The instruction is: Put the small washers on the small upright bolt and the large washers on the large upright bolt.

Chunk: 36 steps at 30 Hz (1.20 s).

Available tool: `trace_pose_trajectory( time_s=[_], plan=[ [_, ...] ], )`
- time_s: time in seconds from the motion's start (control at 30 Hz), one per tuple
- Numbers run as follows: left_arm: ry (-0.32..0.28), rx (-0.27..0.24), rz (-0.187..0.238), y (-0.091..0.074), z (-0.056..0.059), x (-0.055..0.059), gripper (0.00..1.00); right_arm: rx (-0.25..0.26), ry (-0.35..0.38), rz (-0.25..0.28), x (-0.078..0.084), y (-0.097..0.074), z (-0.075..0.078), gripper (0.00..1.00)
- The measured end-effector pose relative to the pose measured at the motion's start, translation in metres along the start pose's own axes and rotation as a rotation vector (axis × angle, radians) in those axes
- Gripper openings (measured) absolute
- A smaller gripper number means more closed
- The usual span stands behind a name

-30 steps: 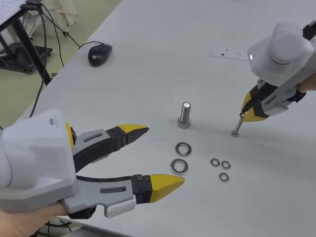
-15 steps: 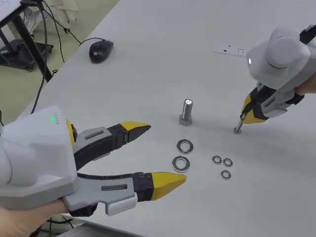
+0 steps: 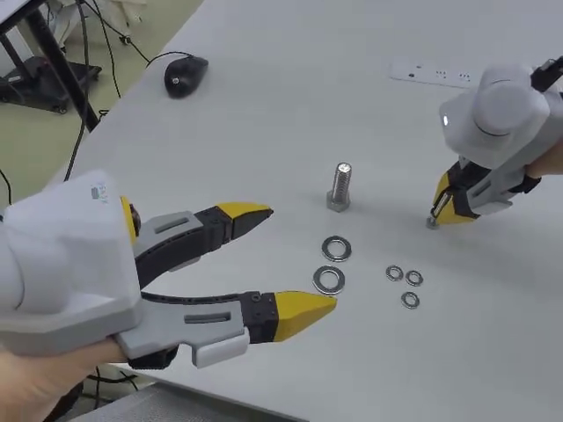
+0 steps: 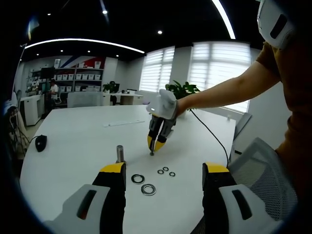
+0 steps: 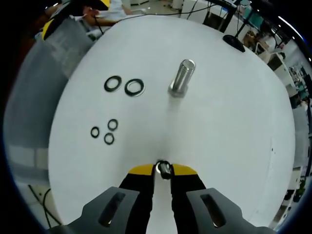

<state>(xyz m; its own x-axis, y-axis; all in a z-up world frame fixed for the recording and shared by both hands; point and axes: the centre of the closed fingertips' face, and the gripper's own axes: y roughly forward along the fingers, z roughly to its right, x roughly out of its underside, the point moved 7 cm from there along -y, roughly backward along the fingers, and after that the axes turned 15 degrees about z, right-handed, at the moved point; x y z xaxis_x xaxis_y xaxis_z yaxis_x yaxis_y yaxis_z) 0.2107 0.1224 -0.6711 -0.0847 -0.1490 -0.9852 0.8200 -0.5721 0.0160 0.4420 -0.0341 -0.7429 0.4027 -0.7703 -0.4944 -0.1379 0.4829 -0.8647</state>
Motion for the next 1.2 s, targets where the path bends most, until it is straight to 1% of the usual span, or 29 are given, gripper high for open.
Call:
trace_pose_trajectory(
  time_s=[0.23, 0.47, 0.53, 0.73, 0.87, 0.93, 1.0, 1.1, 1.2],
  plan=[
    [0.0, -0.004, -0.004, -0.001, 0.0, 0.0, 0.63, -0.005, -0.003, 0.006, 0.003, 0.004, -0.001, 0.13],
    [0.001, -0.004, -0.002, 0.0, 0.001, 0.0, 0.62, -0.003, 0.004, 0.021, 0.002, 0.002, -0.003, 0.15],
    [0.002, -0.004, 0.0, 0.0, 0.002, 0.0, 0.62, 0.003, 0.004, 0.023, 0.003, 0.001, -0.004, 0.16],
    [0.007, 0.002, 0.001, 0.0, 0.004, -0.001, 0.62, 0.02, 0.017, 0.025, 0.005, -0.009, -0.004, 0.16],
    [0.011, 0.009, 0.003, 0.0, 0.007, -0.003, 0.63, 0.037, 0.031, 0.028, 0.011, -0.015, -0.004, 0.16],
    [0.018, 0.014, 0.003, 0.0, 0.009, -0.004, 0.63, 0.051, 0.041, 0.03, 0.01, -0.022, -0.007, 0.16],
    [0.02, 0.019, 0.005, 0.0, 0.011, -0.006, 0.63, 0.063, 0.054, 0.044, 0.009, -0.028, -0.012, 0.16],
    [0.029, 0.025, 0.004, -0.001, 0.014, -0.008, 0.62, 0.068, 0.061, 0.052, 0.007, -0.034, -0.022, 0.16],
    [0.036, 0.027, 0.011, -0.004, 0.017, -0.01, 0.63, 0.067, 0.065, 0.053, 0.005, -0.038, -0.035, 0.17]
  ],
)
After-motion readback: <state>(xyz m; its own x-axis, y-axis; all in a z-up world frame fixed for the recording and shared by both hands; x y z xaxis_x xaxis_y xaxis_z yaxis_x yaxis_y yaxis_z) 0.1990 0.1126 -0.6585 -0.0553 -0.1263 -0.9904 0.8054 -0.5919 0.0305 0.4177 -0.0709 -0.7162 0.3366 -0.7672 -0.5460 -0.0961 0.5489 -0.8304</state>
